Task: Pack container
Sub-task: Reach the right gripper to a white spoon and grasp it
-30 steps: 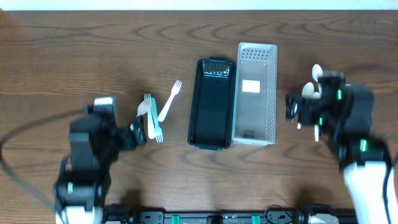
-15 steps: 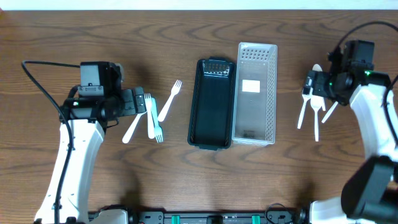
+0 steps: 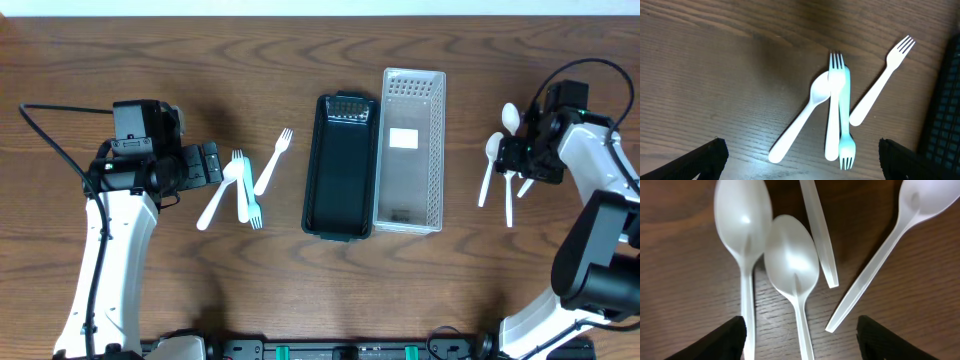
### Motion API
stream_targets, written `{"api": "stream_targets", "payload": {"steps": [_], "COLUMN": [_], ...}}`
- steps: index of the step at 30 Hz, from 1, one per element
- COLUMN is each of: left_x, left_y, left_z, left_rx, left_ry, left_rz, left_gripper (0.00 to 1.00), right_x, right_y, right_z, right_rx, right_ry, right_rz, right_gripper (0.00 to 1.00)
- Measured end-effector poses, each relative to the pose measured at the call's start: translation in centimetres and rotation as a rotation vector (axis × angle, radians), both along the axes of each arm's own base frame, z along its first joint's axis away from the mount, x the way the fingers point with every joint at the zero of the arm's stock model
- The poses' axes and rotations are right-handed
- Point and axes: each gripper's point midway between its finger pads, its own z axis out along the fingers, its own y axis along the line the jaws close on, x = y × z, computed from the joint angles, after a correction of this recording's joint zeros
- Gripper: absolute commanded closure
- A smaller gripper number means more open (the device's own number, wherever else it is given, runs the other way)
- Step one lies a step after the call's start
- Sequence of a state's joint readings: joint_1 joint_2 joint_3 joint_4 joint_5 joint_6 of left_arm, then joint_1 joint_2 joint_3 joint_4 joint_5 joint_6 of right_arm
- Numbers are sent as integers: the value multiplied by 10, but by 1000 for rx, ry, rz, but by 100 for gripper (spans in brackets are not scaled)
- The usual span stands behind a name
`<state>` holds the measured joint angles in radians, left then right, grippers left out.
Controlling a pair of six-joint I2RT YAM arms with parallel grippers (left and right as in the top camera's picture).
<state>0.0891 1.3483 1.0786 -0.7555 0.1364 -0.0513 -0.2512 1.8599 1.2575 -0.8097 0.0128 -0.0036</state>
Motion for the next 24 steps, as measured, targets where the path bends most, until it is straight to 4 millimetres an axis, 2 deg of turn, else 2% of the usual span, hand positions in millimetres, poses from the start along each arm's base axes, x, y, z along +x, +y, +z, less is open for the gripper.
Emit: {"api": "stream_targets", "payload": {"steps": [7, 12, 15, 18, 20, 23, 24], "left_x": [0, 0, 0, 0, 0, 0, 0], "left_y": [0, 0, 0, 0, 0, 0, 0], "left_z": [0, 0, 0, 0, 0, 0, 0], "left_rx": [0, 0, 0, 0, 0, 0, 0], "left_ry": [0, 0, 0, 1, 1, 0, 0], "left_rz": [0, 0, 0, 0, 0, 0, 0], "left_gripper": [2, 2, 2, 2, 2, 2, 2], "right_x": [-4, -10, -13, -12, -12, -12, -12], "right_y": [0, 2, 3, 3, 3, 3, 3], "right_z": [-7, -23, -36, -40, -40, -40, -40], "right_rx": [2, 17, 26, 32, 33, 30, 30], "right_ry": [31, 81, 114, 118, 119, 119, 119], "right_rz": [8, 7, 7, -4, -4, -3, -3], "right_gripper": [49, 49, 53, 67, 73, 95, 99]}}
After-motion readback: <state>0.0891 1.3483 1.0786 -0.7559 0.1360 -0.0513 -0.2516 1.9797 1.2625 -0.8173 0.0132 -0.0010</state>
